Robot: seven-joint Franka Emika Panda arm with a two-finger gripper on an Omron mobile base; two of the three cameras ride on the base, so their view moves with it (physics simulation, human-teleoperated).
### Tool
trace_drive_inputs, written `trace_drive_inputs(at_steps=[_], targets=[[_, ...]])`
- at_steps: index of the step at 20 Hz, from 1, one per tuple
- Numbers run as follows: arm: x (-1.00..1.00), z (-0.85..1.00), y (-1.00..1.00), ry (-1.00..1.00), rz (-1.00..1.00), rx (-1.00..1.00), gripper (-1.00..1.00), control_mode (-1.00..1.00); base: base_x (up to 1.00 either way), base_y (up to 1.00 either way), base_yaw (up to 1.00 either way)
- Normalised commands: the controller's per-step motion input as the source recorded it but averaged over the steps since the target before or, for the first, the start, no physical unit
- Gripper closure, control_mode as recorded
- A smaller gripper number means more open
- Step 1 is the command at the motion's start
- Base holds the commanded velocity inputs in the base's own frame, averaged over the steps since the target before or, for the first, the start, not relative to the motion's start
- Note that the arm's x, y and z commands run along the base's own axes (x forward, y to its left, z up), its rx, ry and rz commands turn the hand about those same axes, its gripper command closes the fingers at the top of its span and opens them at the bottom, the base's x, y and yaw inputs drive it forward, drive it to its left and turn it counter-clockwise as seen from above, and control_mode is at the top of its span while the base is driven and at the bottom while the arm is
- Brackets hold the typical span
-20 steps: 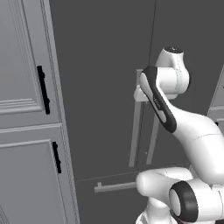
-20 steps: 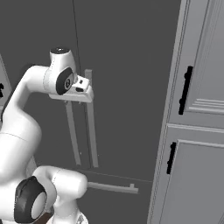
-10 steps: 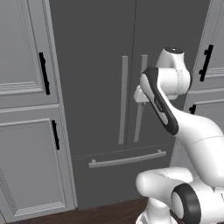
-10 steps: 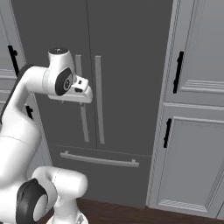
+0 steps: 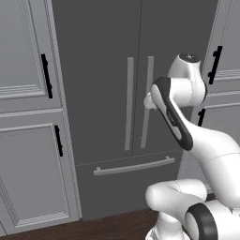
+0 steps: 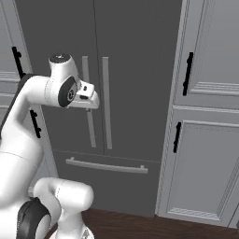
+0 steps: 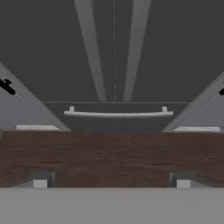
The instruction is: Take the strawberry from the fridge and place it on top of the pancake, located on the dining counter.
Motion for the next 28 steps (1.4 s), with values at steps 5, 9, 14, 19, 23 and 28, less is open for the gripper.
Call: trace_drive_inputs(at_steps=[5, 9, 14, 19, 23, 28], targets=[[0.64, 0.18, -0.05, -0.34, 0.00, -0.14, -1.00, -1.00, 0.00, 0.00, 0.00], [0.96, 0.32, -0.11, -0.09, -0.03, 0.06, -1.00, -1.00, 0.00, 0.00, 0.00], [0.74, 0.08, -0.22, -0.01, 0.00, 0.28, -1.00, -1.00, 0.00, 0.00, 0.00], [0.50, 0.00, -0.25, -0.03, 0.00, 0.07, -1.00, -1.00, 0.00, 0.00, 0.00], [0.55, 0.00, 0.05, -0.02, -0.01, -0.10, -1.00, -1.00, 0.00, 0.00, 0.00], [0.50, 0.00, 0.02, -0.05, -0.07, -0.13, -1.00, -1.00, 0.00, 0.00, 0.00]])
